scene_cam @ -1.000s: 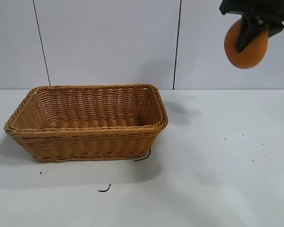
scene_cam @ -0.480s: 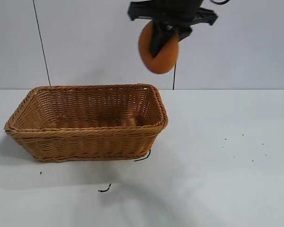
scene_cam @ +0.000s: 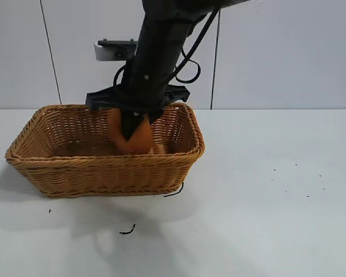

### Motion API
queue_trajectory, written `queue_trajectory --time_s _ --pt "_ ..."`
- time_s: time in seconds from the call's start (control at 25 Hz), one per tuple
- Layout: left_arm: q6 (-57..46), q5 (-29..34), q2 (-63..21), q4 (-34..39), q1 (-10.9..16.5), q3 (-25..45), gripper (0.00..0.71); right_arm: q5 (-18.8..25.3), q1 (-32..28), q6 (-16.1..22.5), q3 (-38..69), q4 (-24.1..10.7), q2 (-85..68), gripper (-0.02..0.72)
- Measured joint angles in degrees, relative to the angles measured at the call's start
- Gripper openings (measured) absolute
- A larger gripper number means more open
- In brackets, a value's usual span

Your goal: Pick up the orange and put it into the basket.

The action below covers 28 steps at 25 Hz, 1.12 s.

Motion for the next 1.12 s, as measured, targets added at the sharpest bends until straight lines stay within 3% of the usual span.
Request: queue_trajectory --time_s 0.16,0.32,0.52,0.88,1.12 --pt "0.00 0.00 0.00 0.00 0.00 0.00 0.639 6.09 -0.19 0.54 -7.35 -1.26 0.00 0.678" --pt "0.00 0.00 0.00 0.00 0.00 0.00 0.639 12.37 -1.56 1.83 -14.88 -5.54 -0.18 0.689" --pt "0.00 0.00 0.00 0.00 0.00 0.00 0.639 16.00 -7.51 3.47 -17.36 -10.20 -0.31 0.694" --pt "0.00 0.00 0.00 0.00 0.00 0.00 0.639 18.28 -24.77 3.52 -17.36 -10.55 -0.25 0.694" --pt "0.00 0.00 0.00 0.00 0.00 0.00 0.639 18.30 -31.42 3.52 -17.36 -8.63 -0.25 0.694"
